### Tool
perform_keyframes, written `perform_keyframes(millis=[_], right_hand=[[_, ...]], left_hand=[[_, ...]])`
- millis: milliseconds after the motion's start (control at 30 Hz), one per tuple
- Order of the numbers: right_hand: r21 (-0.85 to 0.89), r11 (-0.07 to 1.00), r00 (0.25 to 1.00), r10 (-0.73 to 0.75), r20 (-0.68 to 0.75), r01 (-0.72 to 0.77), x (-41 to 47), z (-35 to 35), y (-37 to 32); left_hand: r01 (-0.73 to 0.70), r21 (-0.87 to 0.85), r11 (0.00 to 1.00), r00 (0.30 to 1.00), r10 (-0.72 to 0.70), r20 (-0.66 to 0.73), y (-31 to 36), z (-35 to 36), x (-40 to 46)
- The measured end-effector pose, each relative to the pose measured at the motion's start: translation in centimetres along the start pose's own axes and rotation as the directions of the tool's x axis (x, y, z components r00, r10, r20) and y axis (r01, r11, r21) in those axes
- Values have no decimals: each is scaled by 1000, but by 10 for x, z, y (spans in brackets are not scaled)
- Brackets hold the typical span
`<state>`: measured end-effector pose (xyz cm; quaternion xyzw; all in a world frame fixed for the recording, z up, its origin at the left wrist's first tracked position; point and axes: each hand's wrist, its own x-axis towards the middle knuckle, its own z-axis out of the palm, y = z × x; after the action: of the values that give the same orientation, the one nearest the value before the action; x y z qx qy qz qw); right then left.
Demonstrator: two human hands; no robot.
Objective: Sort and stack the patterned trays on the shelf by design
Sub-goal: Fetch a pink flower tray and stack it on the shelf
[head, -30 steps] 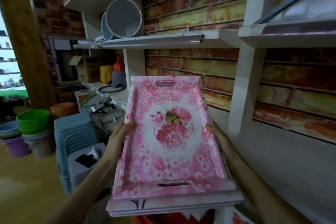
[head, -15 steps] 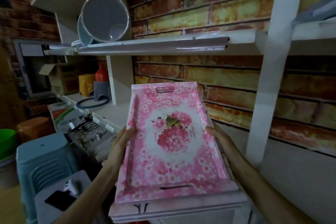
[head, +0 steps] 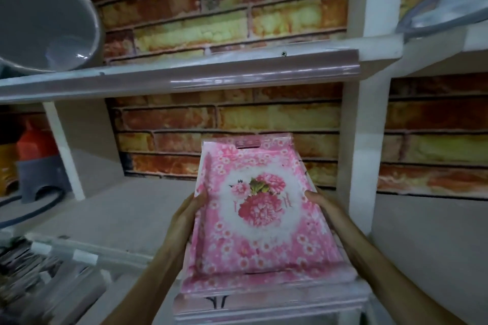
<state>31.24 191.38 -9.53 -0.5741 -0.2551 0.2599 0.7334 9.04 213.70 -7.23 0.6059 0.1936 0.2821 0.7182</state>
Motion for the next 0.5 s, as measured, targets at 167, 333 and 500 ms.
perform_keyframes(millis=[167,333,500], right_hand=[[-1,1000,987,-22,-159,23,-12,8,-1],[-60,998,936,-17,-352,-4,-6,4,7],[-58,998,895,-35,-445,10,-3,4,22]], left_hand=[[-16,21,1000,998,15,64,-3,5,40],[14,5,1000,989,-15,150,-17,8,67],[52,10,999,988,-53,145,-30,14,91]])
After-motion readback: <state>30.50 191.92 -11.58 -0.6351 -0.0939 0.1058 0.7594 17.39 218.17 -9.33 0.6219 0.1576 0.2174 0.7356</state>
